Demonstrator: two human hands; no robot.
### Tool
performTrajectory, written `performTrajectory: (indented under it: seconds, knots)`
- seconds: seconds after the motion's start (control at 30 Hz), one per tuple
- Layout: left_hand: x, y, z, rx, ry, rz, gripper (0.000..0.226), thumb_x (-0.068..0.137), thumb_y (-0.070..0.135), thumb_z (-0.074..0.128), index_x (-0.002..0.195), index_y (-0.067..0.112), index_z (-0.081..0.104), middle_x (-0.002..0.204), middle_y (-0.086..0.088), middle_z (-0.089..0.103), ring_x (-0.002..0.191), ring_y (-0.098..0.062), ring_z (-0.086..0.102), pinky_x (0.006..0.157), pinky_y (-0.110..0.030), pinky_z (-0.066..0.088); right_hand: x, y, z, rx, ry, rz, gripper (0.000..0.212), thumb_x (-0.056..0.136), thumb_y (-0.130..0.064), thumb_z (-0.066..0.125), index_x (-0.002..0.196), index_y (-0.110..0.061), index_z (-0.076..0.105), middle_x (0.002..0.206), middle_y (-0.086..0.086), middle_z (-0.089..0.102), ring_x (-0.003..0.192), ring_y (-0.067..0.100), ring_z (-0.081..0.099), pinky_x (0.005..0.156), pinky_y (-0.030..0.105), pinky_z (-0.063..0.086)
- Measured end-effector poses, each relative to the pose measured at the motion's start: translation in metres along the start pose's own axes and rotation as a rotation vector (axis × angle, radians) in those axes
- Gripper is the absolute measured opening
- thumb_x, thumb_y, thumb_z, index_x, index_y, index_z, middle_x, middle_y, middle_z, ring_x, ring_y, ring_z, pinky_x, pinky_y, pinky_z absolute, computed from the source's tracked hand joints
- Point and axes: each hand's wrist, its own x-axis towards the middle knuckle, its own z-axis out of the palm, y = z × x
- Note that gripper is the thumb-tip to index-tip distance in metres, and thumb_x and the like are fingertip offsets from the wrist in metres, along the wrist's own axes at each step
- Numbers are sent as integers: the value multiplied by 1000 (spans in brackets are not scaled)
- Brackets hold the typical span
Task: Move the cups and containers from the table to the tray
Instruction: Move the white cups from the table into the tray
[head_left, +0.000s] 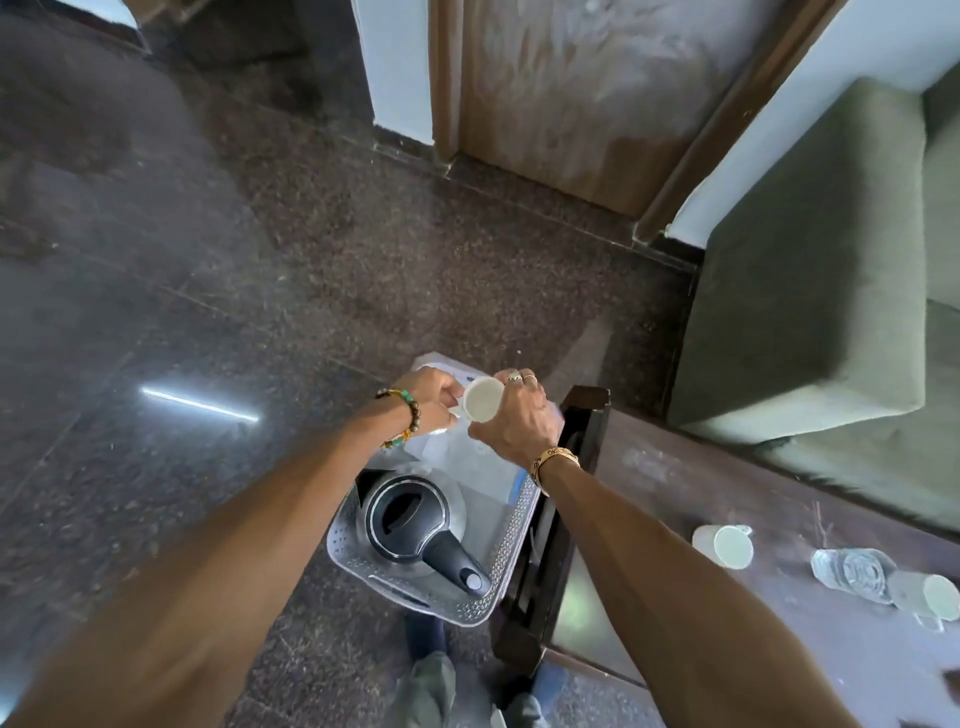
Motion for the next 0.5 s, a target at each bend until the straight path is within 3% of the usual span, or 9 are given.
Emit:
performTrajectory:
  seconds: [0.17,0.3,0.5]
  knots:
    - [36,-24,26,120,1,13,42,81,11,72,121,18,62,120,2,69,105,-16,65,96,-29,51,15,13,34,42,-58,45,76,64,-34,85,127,-5,54,127,9,49,118,29,50,93,38,47]
    - [49,-36,33,198,31,58,43,83,12,69,125,19,61,121,2,66,107,-16,63,87,-19,45,25,20,49,60,-70,55,73,67,-30,84,127,-3,52,127,10,48,117,30,48,94,38,44]
    - [62,-44,39,320,14,105,45,84,14,68,128,15,60,120,-3,63,102,-21,61,88,-26,48,36,27,61,56,-72,65,74,69,-28,84,129,-3,50,130,11,47,119,31,47,94,41,45]
